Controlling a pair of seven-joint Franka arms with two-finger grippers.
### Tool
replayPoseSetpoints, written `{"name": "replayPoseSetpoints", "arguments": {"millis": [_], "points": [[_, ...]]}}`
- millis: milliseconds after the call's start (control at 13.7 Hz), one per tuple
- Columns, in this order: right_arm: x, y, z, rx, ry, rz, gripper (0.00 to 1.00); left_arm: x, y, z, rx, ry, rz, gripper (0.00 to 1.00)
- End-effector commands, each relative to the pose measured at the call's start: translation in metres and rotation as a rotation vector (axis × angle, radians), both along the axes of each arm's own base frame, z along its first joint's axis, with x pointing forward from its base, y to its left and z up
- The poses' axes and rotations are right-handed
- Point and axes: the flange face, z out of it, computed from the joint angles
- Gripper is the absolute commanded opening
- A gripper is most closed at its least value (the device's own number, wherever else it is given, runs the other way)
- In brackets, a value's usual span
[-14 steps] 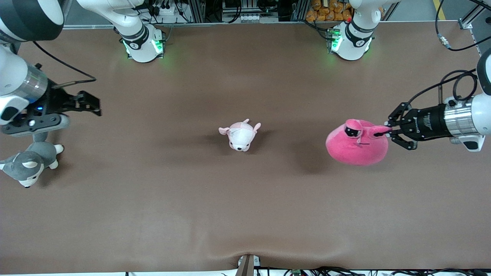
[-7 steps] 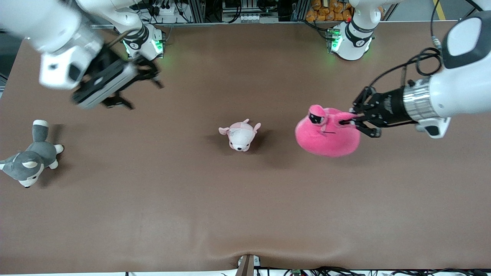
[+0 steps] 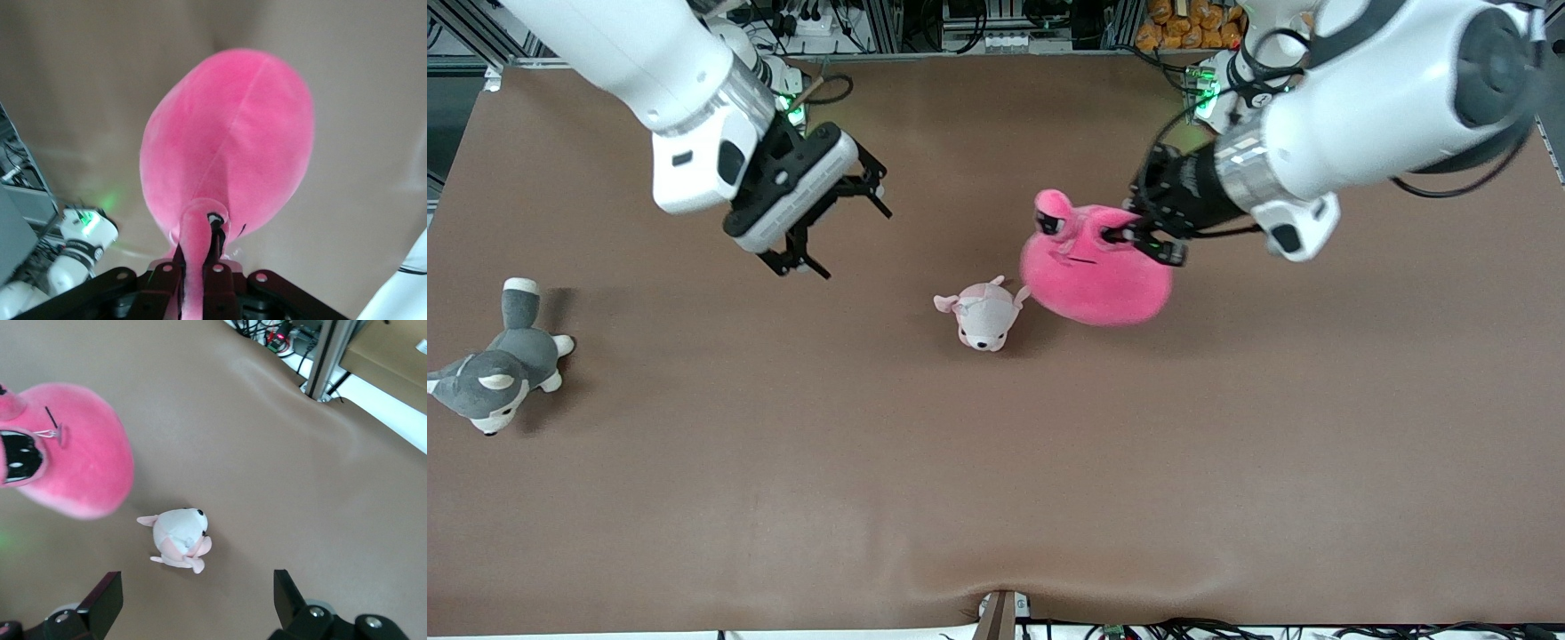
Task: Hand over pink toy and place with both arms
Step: 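Lift the flamingo with the left gripper while the right gripper approaches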
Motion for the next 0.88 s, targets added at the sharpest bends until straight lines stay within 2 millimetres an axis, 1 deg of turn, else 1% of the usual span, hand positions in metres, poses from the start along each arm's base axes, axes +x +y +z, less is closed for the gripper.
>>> {"name": "replayPoseSetpoints", "arguments": {"millis": [0, 73, 146, 219, 292, 365, 510, 656, 729, 802], "points": [[0.019, 0.007, -0.028, 0.001, -0.015, 0.067, 1.00, -0.010, -0.035, 0.012, -0.025, -0.008, 0.085, 0.00], [0.021, 0.011, -0.033, 0.020, -0.010, 0.068, 1.00, -0.013, -0.046, 0.012, -0.036, -0.007, 0.112, 0.00], [0.023, 0.010, -0.041, 0.071, 0.035, 0.058, 1.00, -0.016, -0.055, 0.010, -0.037, -0.003, 0.125, 0.00], [0.028, 0.003, -0.063, 0.132, 0.099, 0.062, 1.00, -0.018, -0.060, 0.008, -0.038, 0.000, 0.124, 0.00], [0.038, -0.020, -0.081, 0.192, 0.124, 0.097, 1.00, -0.018, -0.062, 0.004, -0.035, 0.008, 0.125, 0.00], [0.044, -0.038, -0.092, 0.243, 0.128, 0.151, 1.00, -0.020, -0.068, 0.002, -0.033, 0.017, 0.127, 0.00], [0.045, -0.072, -0.110, 0.333, 0.214, 0.198, 1.00, -0.023, -0.074, 0.000, -0.032, 0.019, 0.122, 0.00], [0.032, -0.089, -0.104, 0.398, 0.291, 0.203, 1.00, -0.022, -0.073, -0.002, -0.031, 0.020, 0.126, 0.00], [0.026, -0.097, -0.097, 0.404, 0.291, 0.196, 1.00, -0.022, -0.074, -0.002, -0.031, 0.021, 0.125, 0.00], [0.016, -0.100, -0.091, 0.404, 0.288, 0.196, 1.00, -0.019, -0.075, -0.006, -0.035, 0.021, 0.132, 0.00]]}}
